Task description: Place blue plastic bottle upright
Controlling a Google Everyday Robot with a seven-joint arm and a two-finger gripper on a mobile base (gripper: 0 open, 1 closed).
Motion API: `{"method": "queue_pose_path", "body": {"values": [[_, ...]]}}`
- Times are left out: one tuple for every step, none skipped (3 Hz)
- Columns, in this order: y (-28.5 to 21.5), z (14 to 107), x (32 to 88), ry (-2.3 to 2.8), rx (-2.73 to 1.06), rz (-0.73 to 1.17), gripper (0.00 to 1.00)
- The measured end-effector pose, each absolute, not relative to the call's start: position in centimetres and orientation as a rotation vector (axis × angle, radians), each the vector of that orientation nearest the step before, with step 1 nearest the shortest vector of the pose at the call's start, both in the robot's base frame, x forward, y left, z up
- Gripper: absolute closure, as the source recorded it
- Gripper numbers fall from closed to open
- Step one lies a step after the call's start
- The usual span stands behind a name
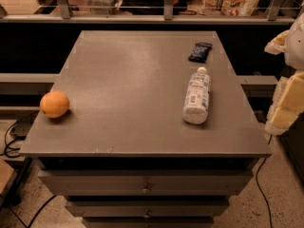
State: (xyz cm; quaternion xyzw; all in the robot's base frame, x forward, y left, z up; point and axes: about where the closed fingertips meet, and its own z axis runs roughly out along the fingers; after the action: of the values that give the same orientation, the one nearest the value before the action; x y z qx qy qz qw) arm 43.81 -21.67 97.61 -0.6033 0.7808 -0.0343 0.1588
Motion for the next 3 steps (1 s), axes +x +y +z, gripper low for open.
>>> {"method": "queue_pose_path", "body": {"values": [[-21.6,97.7,43.8,2.231,-1.724,-0.099,0.0],[-20.9,97.8,44.3,2.244,-1.689,-0.067,0.0],[-19.6,97.4,45.9,2.28,-1.583,0.014,0.0]]}}
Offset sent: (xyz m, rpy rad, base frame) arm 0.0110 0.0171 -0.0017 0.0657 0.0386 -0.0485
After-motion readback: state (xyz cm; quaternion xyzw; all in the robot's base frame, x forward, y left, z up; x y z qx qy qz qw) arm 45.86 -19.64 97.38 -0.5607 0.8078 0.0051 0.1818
